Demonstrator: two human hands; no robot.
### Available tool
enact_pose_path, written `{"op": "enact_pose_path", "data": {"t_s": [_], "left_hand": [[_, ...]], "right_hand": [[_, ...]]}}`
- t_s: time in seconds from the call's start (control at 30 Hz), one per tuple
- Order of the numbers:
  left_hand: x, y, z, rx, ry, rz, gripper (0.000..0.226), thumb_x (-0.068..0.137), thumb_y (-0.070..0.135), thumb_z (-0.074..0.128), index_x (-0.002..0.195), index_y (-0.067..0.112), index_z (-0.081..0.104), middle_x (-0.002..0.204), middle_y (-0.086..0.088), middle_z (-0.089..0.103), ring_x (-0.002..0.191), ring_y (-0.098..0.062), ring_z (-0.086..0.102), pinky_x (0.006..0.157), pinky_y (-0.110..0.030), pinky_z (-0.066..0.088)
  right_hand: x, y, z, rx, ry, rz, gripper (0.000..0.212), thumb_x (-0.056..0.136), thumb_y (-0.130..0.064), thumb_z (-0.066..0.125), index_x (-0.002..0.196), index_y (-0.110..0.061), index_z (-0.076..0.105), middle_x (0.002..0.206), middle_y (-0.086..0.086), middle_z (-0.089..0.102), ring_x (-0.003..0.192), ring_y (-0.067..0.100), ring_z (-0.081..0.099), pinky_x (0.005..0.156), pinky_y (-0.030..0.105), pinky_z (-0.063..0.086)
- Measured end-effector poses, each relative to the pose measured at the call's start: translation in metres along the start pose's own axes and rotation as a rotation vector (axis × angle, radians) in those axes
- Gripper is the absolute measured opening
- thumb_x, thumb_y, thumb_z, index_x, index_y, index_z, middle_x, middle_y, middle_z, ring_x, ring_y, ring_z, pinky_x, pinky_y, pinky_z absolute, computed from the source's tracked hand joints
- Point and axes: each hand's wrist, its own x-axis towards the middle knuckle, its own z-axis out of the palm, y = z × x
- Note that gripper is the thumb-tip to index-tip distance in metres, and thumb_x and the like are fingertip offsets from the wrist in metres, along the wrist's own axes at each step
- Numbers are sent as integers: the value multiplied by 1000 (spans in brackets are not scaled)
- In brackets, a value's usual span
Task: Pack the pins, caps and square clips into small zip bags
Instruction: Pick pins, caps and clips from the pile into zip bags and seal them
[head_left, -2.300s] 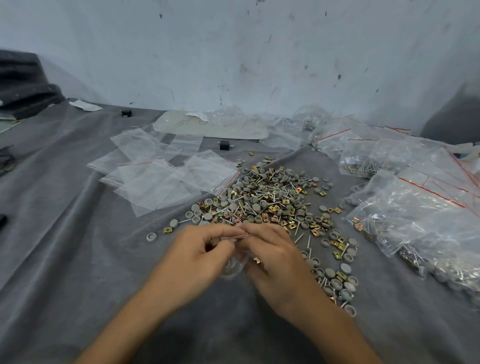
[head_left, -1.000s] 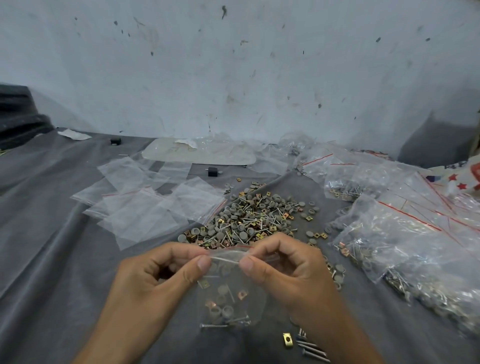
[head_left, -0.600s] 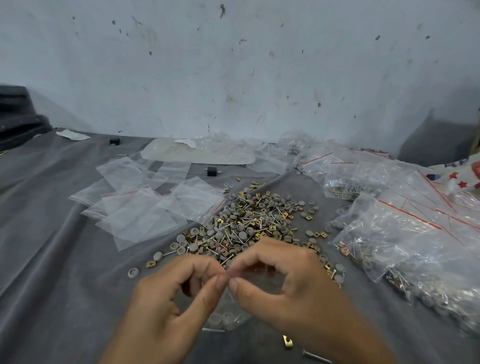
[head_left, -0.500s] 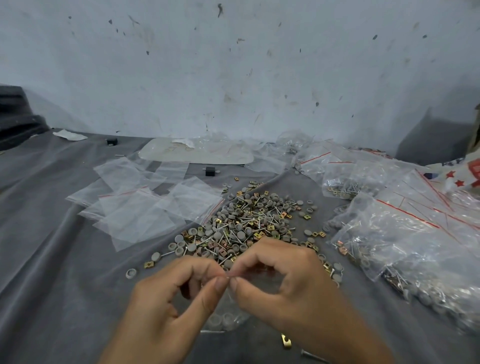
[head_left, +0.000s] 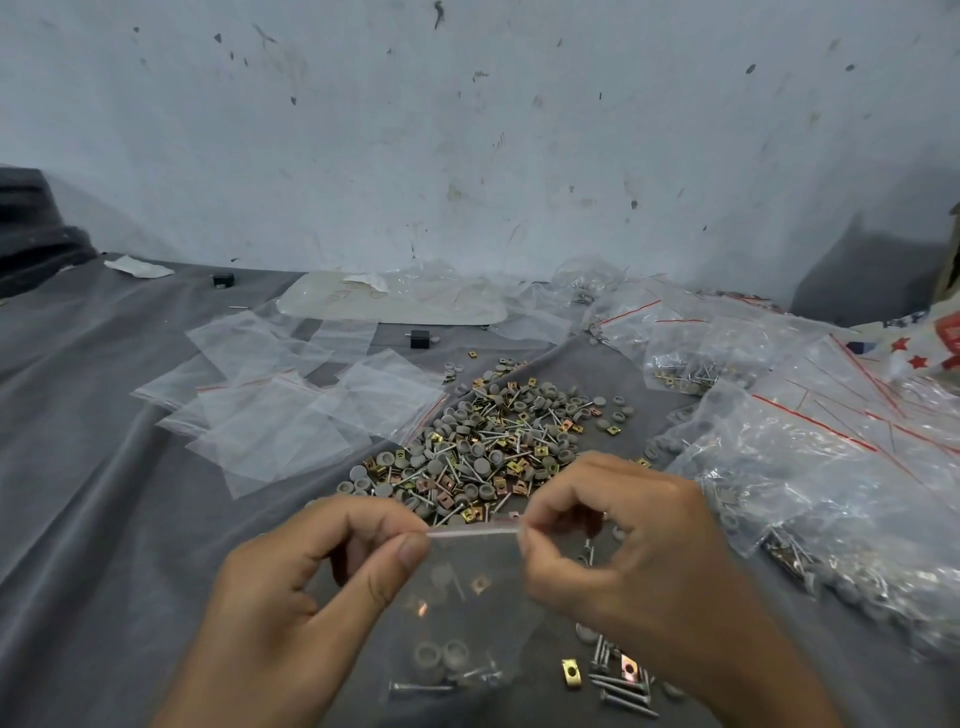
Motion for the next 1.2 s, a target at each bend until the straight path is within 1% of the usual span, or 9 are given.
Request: {"op": "enact_pose_path", "data": {"t_s": [0.3,0.43,0.53,0.63,0.73,0.87,0.97,1.1,1.2], "left_hand": [[6,-13,-5,-77,56,-118,33,80,59,71,99,33,75,63,2,60,51,-18,51,44,-31,43],[2,-17,8,-132,-6,-119,41,80,64,69,103,30,74,64,8,59,54,-5,49,44,-27,42],[2,-20,11,-178,27,-163,28,83,57,75,95,32,75,64,12,62,53,1,51,48,-18,44],[8,-24,12,-251,97,-203,7,80,32,74,87,31,75,64,9,66,52,4,53,52,-10,45],[12,-25,14,-332,159,-260,12,76,26,68,85,30,75,62,5,67,51,3,54,52,-9,46],[9,-25,20,-328,104,-269,13,77,27,69,87,30,75,61,-4,66,50,1,52,48,-12,44],[9,-26,19,-319,82,-242,14,79,26,69,89,33,76,63,-9,69,49,1,54,47,-12,44],[11,-32,16,-307,75,-264,14,81,35,66,88,37,77,66,-9,71,52,0,58,51,-12,47],[16,-40,13,-290,98,-287,13,81,33,66,89,37,76,68,-7,72,54,0,61,55,-10,48]], "right_hand": [[-9,34,-24,217,153,214,6,74,-22,75,77,-26,73,73,-4,69,62,8,62,57,18,49],[-11,36,-2,168,-234,329,57,73,-56,77,127,-57,56,122,-30,61,97,-1,64,75,17,55],[-10,32,20,232,-275,287,21,91,-32,71,110,-41,71,100,-13,72,75,0,61,65,19,46],[-14,28,14,387,-353,313,42,88,-9,57,115,-38,70,99,-9,73,74,6,62,64,26,46],[-20,20,15,422,-494,321,47,94,-28,67,134,-49,55,120,-15,68,96,14,70,85,38,57],[-23,16,32,365,-228,340,12,97,-39,62,106,-32,69,82,-10,66,69,10,54,64,34,42],[-25,12,29,422,-147,354,19,95,-46,60,101,-31,70,91,6,72,80,32,64,66,50,51],[-38,19,13,523,-9,366,12,93,-35,64,98,-31,74,91,8,74,75,22,70,57,33,54],[-53,28,-11,598,158,411,17,86,-35,76,94,-21,78,83,19,72,67,30,69,51,33,53]]}}
